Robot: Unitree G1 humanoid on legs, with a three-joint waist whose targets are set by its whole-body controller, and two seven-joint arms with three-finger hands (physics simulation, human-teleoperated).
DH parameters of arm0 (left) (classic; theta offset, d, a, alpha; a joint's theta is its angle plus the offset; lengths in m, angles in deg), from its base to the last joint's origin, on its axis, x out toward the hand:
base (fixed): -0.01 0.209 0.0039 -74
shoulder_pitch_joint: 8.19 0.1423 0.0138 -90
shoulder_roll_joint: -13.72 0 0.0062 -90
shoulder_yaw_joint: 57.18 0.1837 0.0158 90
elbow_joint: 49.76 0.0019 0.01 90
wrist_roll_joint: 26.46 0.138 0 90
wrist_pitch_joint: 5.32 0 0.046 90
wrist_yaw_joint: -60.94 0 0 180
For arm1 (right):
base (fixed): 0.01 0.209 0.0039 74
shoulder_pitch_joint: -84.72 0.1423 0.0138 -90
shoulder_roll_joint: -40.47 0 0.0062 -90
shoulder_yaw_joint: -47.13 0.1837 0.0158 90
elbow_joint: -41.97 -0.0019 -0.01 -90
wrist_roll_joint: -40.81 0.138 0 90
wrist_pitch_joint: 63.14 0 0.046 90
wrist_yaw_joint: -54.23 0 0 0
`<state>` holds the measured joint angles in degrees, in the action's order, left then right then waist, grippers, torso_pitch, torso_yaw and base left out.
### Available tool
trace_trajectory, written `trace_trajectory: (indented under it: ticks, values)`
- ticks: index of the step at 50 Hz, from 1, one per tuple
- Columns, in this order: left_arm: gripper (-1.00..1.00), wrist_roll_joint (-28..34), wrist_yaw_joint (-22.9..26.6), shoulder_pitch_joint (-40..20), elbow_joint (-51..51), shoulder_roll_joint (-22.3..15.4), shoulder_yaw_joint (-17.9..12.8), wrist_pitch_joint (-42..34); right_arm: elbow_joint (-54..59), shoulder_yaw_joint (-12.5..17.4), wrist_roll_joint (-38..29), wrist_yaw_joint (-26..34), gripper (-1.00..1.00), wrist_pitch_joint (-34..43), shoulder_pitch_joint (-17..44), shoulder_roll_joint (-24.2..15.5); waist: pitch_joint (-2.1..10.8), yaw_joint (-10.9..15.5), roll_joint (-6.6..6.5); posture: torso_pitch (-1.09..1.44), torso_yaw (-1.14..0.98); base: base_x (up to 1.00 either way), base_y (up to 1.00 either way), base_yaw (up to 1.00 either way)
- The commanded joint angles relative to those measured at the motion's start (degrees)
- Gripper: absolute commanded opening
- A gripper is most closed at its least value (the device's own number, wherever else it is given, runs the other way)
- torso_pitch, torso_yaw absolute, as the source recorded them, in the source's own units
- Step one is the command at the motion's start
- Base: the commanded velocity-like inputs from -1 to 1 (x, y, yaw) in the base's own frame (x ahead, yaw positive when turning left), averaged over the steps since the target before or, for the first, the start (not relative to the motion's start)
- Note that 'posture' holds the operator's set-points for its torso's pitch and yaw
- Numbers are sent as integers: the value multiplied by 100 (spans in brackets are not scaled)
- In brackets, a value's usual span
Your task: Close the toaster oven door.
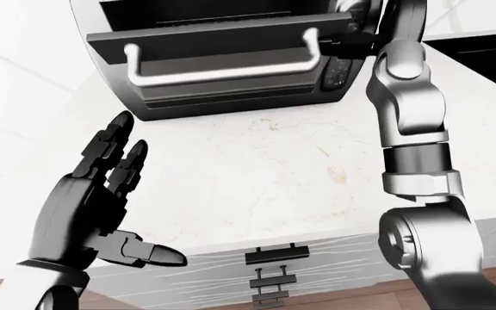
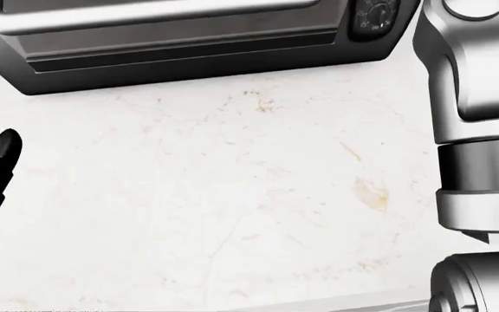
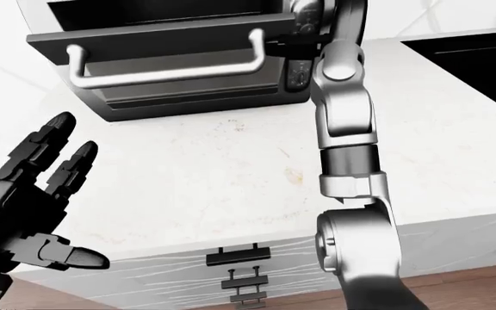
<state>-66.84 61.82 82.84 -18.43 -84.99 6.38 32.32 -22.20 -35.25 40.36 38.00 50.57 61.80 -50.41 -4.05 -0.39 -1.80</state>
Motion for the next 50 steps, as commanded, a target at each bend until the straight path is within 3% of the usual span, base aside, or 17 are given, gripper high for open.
trace_trajectory:
  ticks: [1, 16, 25, 37, 50]
  values:
    - [100, 104, 49, -192, -133, -4, -44, 8, -394, -22, 98, -2, 100, -357, 362, -7, 185, 36, 35, 0, 0, 0, 0, 0]
    - [100, 1765, 1186, -839, -133, 755, 665, -606, -408, -20, 92, 20, 100, -330, 411, -34, 196, 50, 100, 0, 0, 0, 0, 0]
    - [100, 2468, 1512, -1187, -42, 1066, 1135, -772, -431, -9, 112, 18, 100, -326, 386, -33, 207, 62, 157, 0, 0, 0, 0, 0]
    - [100, 2956, 1842, -1216, 103, 1283, 1434, -711, -465, -6, 134, 0, 100, -304, 379, -43, 205, 76, 204, 0, 0, 0, 0, 0]
    - [100, 3145, 1868, -1626, 516, 1356, 1565, -752, -516, -1, 147, 36, 100, -232, 392, -72, 215, 83, 231, 0, 0, 0, 0, 0]
